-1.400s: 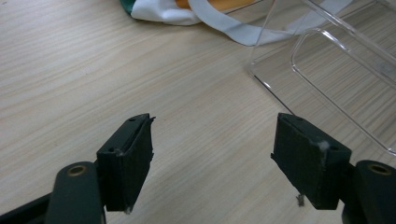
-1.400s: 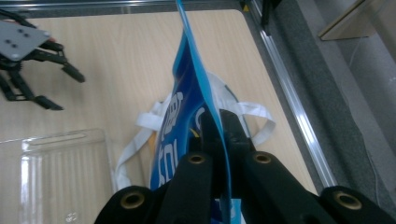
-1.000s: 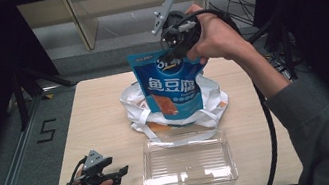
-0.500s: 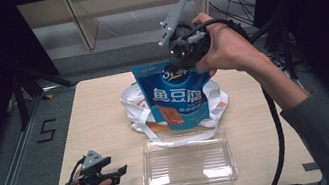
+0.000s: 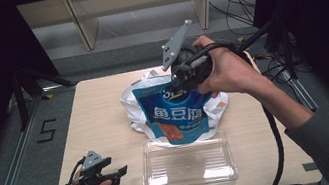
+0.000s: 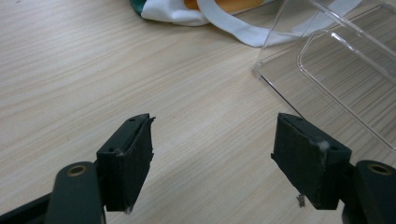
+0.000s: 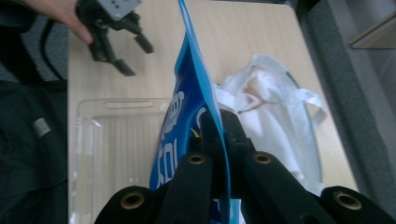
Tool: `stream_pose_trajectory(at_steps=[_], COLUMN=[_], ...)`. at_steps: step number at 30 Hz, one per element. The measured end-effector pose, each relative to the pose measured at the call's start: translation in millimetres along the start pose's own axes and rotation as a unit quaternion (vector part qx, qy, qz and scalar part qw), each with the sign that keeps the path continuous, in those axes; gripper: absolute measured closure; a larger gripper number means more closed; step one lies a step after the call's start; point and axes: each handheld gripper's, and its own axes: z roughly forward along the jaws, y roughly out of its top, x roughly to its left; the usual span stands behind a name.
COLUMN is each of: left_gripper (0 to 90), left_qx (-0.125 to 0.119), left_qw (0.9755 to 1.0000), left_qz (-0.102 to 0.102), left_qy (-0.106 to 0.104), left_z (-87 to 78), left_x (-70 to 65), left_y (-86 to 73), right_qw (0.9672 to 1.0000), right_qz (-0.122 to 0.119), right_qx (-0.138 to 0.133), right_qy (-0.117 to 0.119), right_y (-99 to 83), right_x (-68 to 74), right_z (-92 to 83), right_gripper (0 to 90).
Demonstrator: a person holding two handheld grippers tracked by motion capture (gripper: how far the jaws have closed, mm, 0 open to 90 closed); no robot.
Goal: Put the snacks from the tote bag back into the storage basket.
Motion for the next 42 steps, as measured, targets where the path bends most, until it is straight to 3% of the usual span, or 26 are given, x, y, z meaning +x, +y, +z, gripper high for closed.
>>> stream_pose_trajectory(at_steps=[3, 4, 10, 11, 16, 18, 19, 23, 24, 27, 28, 29, 30, 31, 35, 37, 38, 39, 40, 41, 42], left_gripper=[27.8, 27.8, 27.8, 27.8, 27.8, 27.8, 27.8, 27.8, 27.8, 27.8, 27.8, 27.8, 27.8, 27.8, 27.8, 27.8, 27.8, 27.8, 27.8, 27.8, 27.8], left_qx=[-0.007, -0.003, -0.006, -0.006, -0.01, -0.004, -0.012, -0.008, -0.013, -0.023, -0.009, -0.009, -0.011, -0.01, -0.012, 0.003, -0.014, 0.005, -0.006, -0.009, -0.001], left_qw=[1.0, 1.0, 1.0, 1.0, 0.9999, 1.0, 0.9998, 0.9999, 0.9998, 0.9996, 0.9999, 0.9998, 0.9998, 0.9999, 0.9998, 0.9999, 0.9998, 0.9999, 0.9999, 0.9999, 0.9999], left_qz=[-0.005, 0.0, -0.002, -0.001, -0.005, -0.004, -0.015, -0.009, -0.016, -0.012, -0.009, -0.013, -0.014, -0.007, -0.017, 0.01, -0.01, 0.006, -0.009, -0.011, 0.008], left_qy=[-0.002, -0.002, -0.005, -0.006, -0.001, -0.002, -0.004, -0.006, -0.007, -0.003, -0.005, -0.006, -0.006, -0.006, -0.007, -0.005, -0.006, -0.006, -0.006, -0.007, -0.007], left_z=[-0.2, -1.3, -1.1, -0.4, -1.0, -1.0, -0.8, -1.0, -0.3, 0.0, -1.2, -0.8, -1.0, -1.8, -0.5, -4.0, -1.2, -3.2, -1.3, -1.3, -3.1], left_x=[-1.0, -0.4, -0.1, 0.2, -0.7, 0.1, -1.8, -0.1, -1.0, -1.3, -0.1, -0.7, -1.1, -0.5, -1.1, 2.2, -0.2, 2.5, 0.3, -0.3, 2.1], left_y=[-1.2, -0.3, -0.4, -0.4, -0.4, -0.8, -1.5, -0.9, -1.5, -1.4, -0.8, -1.4, -1.8, -1.4, -1.9, -1.4, -1.4, -1.0, -1.8, -2.2, -2.3], right_qw=[0.9999, 1.0, 0.9996, 0.9995, 0.9992, 0.9986, 0.9989, 0.9984, 0.9985, 0.9983, 0.9981, 0.9983, 0.998, 0.9983, 0.998, 0.9982, 0.9982, 0.998, 0.9981, 0.998, 0.9981], right_qz=[0.006, -0.003, -0.005, 0.005, -0.006, -0.009, -0.005, -0.008, -0.004, -0.001, 0.003, -0.004, 0.004, 0.003, -0.013, 0.007, 0.003, 0.007, 0.006, 0.006, -0.001], right_qx=[-0.002, 0.0, 0.008, 0.005, 0.012, 0.013, 0.013, 0.011, 0.011, 0.013, 0.014, 0.008, 0.013, 0.013, 0.01, 0.015, 0.012, 0.013, 0.012, 0.013, 0.009], right_qy=[0.008, 0.003, 0.027, 0.031, 0.038, 0.051, 0.046, 0.055, 0.054, 0.057, 0.06, 0.058, 0.062, 0.057, 0.061, 0.059, 0.059, 0.061, 0.06, 0.062, 0.061], right_y=[-3.5, -4.0, -10.3, -12.1, -18.6, -21.6, -22.7, -28.5, -30.0, -33.9, -35.4, -36.7, -37.9, -38.8, -41.3, -43.1, -44.0, -45.1, -46.4, -47.8, -49.0], right_x=[6.7, 7.6, 15.8, 18.6, 22.7, 21.9, 22.6, 22.8, 22.7, 23.2, 23.8, 22.8, 23.5, 23.9, 22.6, 25.5, 25.1, 25.1, 24.5, 24.2, 22.3], right_z=[4.4, 6.0, 14.8, 16.6, 26.5, 32.9, 34.8, 43.7, 46.1, 52.6, 54.5, 57.6, 59.0, 61.0, 66.6, 67.5, 68.6, 69.3, 70.4, 71.5, 71.5], right_gripper=[90.0, 90.0, 90.0, 90.0, 90.0, 90.0, 90.0, 90.0, 90.0, 90.0, 90.0, 90.0, 90.0, 90.0, 90.0, 90.0, 90.0, 90.0, 90.0, 90.0, 90.0])
